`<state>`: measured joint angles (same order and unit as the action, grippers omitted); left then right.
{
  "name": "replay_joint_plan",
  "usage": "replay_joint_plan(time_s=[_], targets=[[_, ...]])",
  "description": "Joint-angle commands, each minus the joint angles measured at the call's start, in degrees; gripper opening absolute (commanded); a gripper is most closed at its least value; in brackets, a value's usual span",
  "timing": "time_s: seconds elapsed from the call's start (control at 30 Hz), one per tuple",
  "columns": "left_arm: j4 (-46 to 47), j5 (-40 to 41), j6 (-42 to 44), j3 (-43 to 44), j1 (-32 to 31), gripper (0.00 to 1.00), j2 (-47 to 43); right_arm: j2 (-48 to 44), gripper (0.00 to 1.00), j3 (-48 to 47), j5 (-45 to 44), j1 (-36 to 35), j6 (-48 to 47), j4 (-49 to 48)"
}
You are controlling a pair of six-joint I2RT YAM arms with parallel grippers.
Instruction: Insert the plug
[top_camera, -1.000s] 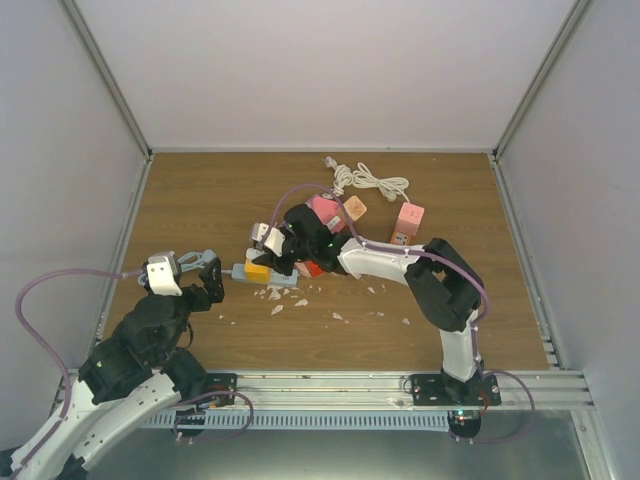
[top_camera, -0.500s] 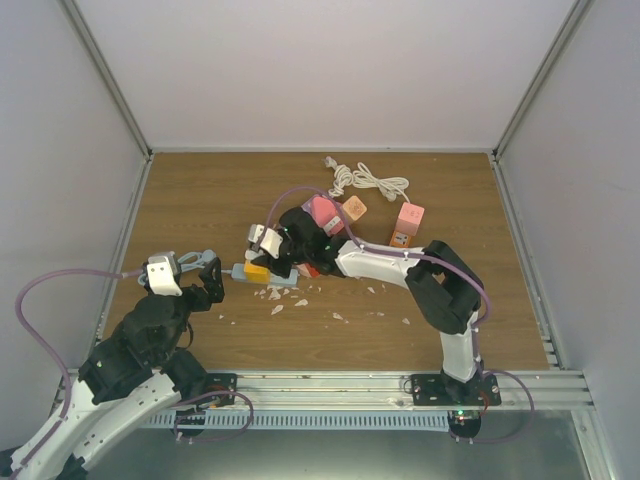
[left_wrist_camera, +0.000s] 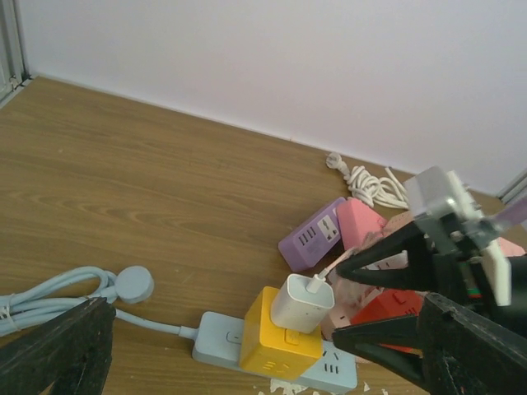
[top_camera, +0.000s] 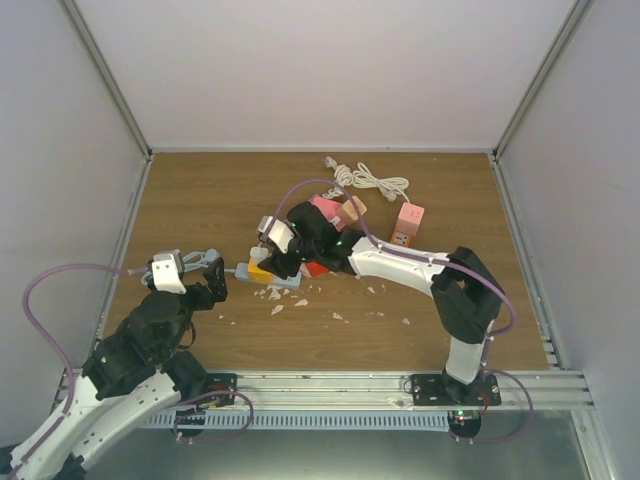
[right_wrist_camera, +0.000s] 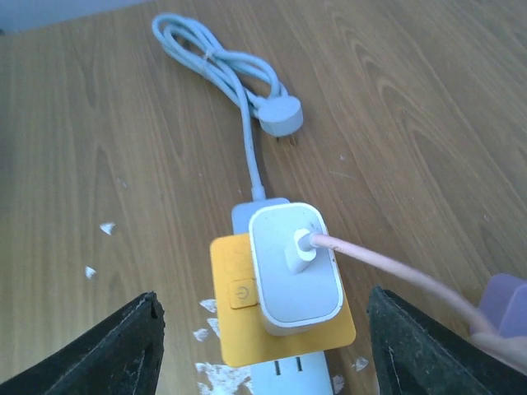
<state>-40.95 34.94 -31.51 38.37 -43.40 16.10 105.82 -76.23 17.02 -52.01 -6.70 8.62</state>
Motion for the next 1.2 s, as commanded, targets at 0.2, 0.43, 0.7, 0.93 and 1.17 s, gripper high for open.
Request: replay_joint_plan(time_s=[0.2, 0.43, 0.7, 0.93, 1.17], targets=[[2.88, 0.15, -0.97, -0.18, 0.15, 0.99, 0.37, -11.65, 0.7, 7.74, 2.96, -0.07, 7.77, -2.27], [6.03, -12.46, 1.8, 2.39, 0.15, 0.99, 1.16, -23.41, 0.73, 16.92, -17.25, -0.01, 19.4, -6.11], [5.05, -20.33, 1.0, 5.18, 0.15, 0.99, 0.65, -33.08, 0.77, 21.53, -38.29, 0.14, 32.99, 10.45], [-1.97, -18.51, 2.75, 15.27, 0.15, 0.99, 2.63, -50.53, 0.81, 23.57, -54.83, 0.32, 46.17, 26.69], [-5.8, -12.79, 8.23, 24.23, 0.15, 0.99, 2.11, -71.93, 0.83, 22.63, -64.88, 0.31, 48.0, 35.26]])
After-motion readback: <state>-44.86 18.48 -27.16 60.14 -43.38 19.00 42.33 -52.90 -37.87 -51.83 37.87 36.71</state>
